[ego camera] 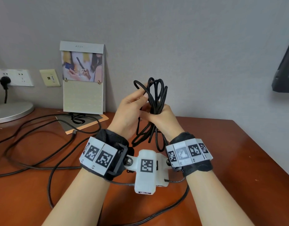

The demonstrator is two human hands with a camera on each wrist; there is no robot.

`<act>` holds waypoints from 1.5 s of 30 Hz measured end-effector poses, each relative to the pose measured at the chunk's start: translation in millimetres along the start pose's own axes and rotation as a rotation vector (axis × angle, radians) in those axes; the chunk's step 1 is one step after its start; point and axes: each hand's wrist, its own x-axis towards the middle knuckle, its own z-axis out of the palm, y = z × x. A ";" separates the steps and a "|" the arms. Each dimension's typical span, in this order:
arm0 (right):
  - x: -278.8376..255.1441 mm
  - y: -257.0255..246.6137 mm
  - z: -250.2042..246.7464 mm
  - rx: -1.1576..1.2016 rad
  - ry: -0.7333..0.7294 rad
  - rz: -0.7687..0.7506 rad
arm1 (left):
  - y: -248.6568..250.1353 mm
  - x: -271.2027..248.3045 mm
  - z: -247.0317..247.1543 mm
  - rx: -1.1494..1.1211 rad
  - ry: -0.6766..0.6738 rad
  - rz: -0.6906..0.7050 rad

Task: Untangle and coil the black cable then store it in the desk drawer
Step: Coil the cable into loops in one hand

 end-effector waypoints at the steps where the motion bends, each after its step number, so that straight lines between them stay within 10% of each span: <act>1: 0.1 0.5 0.6 -0.013 0.009 0.002 | 0.2 -0.1 0.4 0.012 -0.008 0.000; 18: 7.5 -3.8 -32.6 0.216 0.252 -0.152 | -26.0 12.1 -15.9 0.381 0.110 -0.142; 29: 0.3 -15.9 -32.5 0.519 -0.167 -0.047 | -34.9 13.1 -15.3 0.524 -0.108 -0.368; 38: 3.3 -9.5 -28.1 0.486 -0.002 -0.002 | -23.8 15.0 -21.4 0.295 0.112 -0.141; 45: 9.7 1.1 -31.4 0.358 0.309 0.032 | -19.6 9.0 -14.4 0.403 -0.055 0.088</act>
